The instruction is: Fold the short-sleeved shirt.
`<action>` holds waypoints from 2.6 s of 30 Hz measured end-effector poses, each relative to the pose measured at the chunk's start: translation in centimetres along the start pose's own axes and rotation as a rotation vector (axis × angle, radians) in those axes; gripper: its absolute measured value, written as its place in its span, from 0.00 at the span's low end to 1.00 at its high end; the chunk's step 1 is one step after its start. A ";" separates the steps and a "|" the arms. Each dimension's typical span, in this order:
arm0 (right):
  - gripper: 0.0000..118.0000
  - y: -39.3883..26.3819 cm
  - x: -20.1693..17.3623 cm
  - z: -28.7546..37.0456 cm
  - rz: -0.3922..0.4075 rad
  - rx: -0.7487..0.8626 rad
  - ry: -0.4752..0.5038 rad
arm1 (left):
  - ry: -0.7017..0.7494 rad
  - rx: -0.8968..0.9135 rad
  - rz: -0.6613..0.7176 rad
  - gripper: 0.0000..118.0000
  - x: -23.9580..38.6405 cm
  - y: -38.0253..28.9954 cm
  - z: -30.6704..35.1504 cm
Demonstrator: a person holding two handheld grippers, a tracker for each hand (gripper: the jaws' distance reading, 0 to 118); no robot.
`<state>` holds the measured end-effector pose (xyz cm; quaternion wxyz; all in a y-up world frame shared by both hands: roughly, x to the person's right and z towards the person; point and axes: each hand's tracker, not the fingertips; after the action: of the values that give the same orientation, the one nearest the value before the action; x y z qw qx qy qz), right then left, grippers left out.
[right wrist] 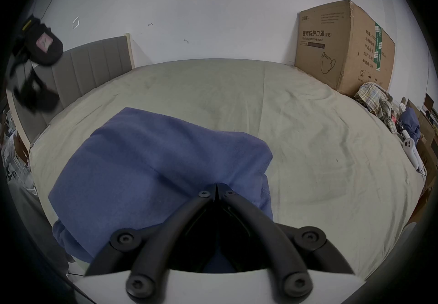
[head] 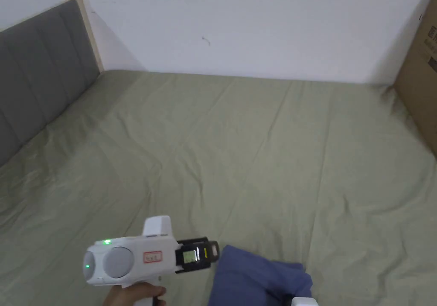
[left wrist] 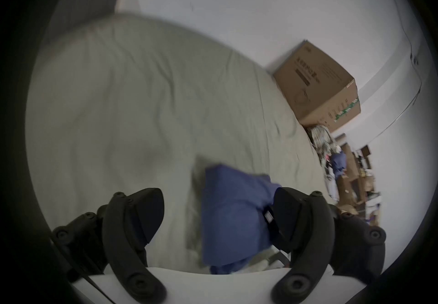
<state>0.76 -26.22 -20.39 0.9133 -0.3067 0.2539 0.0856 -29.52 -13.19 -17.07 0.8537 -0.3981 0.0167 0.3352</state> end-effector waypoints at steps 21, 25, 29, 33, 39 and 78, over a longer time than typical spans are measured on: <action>0.00 2.5 0.2 1.0 0.060 -0.057 0.035 | -0.054 -0.221 -0.072 0.12 -1.0 -2.5 -8.8; 0.00 5.1 0.7 3.5 0.028 0.070 0.050 | -0.075 -0.216 -0.099 0.11 -1.3 -1.0 -6.8; 0.00 8.0 1.2 5.5 0.008 0.149 0.045 | 0.021 -0.179 -0.184 0.11 -3.3 1.5 -4.2; 0.00 10.6 1.2 6.5 0.010 0.211 0.035 | 0.116 -0.126 -0.179 0.11 -7.8 5.1 -0.1; 0.00 13.2 0.5 6.3 0.015 0.250 0.020 | 0.334 -0.064 -0.175 0.11 -16.0 11.0 6.8; 0.00 24.3 4.6 14.1 0.001 0.469 -0.058 | 0.510 0.463 -0.189 0.64 -7.2 15.8 22.8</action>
<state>2.89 1.67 -25.67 0.9665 -0.0834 0.2406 0.0337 -49.78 5.82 -9.93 0.9168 -0.2650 0.2680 0.1320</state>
